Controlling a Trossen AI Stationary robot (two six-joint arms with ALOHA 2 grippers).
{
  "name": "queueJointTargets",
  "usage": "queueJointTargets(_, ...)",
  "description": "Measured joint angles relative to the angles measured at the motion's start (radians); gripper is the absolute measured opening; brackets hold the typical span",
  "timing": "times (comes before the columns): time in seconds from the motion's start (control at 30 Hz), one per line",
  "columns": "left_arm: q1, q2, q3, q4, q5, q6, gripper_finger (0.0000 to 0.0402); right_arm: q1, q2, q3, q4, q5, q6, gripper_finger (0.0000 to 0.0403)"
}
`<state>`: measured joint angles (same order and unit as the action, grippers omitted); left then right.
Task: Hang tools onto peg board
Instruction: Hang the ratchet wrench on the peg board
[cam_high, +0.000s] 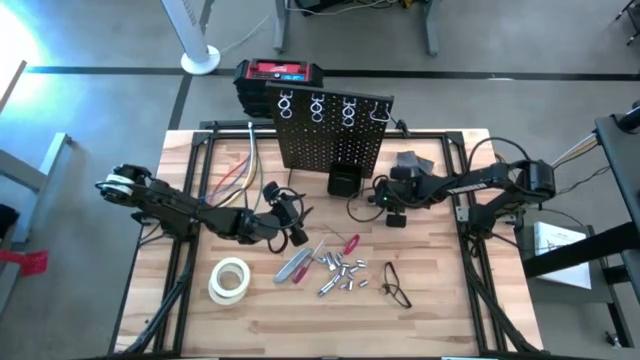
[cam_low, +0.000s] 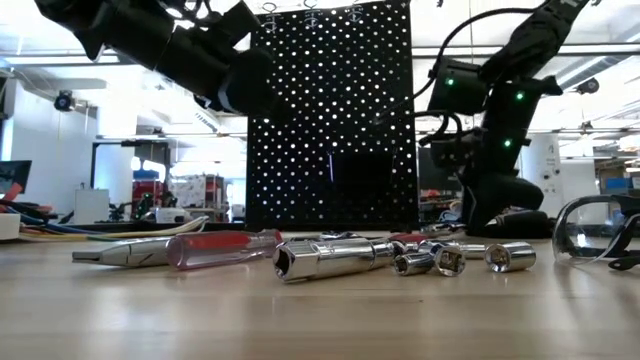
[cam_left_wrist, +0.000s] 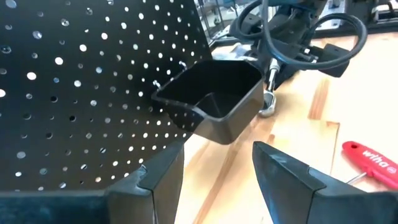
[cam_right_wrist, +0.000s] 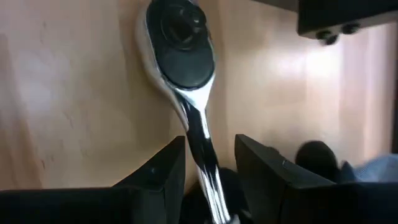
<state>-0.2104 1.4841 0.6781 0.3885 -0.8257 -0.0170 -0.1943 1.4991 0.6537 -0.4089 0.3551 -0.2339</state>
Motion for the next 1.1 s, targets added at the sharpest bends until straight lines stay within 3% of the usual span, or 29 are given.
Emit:
queueJointTargets(0.2,0.002,0.000,0.000,-0.005,-0.002,0.015,0.0182,-0.003,0.028,0.000,0.014,-0.017,0.024,0.0105)
queueJointTargets(0.4,0.006,0.000,0.001,0.002,-0.003,0.015,0.0182,-0.002,0.048,-0.001,0.017,-0.019,0.049,0.0025)
queueJointTargets(0.57,0.006,0.000,0.017,0.001,-0.003,0.008,0.0182,-0.001,0.027,-0.005,0.020,-0.013,0.128,0.0023)
queueJointTargets(0.67,0.004,0.000,0.029,0.000,-0.003,0.008,0.0182,0.021,-0.036,-0.010,0.016,0.017,0.177,0.0023)
queueJointTargets(0.87,0.004,0.000,0.043,0.002,-0.003,0.007,0.0182,0.090,-0.284,-0.015,0.037,0.043,0.346,0.0023)
queueJointTargets(1.0,0.005,0.000,0.047,0.108,-0.003,-0.013,0.0182,0.188,-0.435,-0.022,0.086,0.193,0.409,0.0023)
queueJointTargets(1.1,0.007,0.000,0.047,0.231,0.028,-0.020,0.0182,0.298,-0.494,-0.029,0.104,0.409,0.402,0.0023)
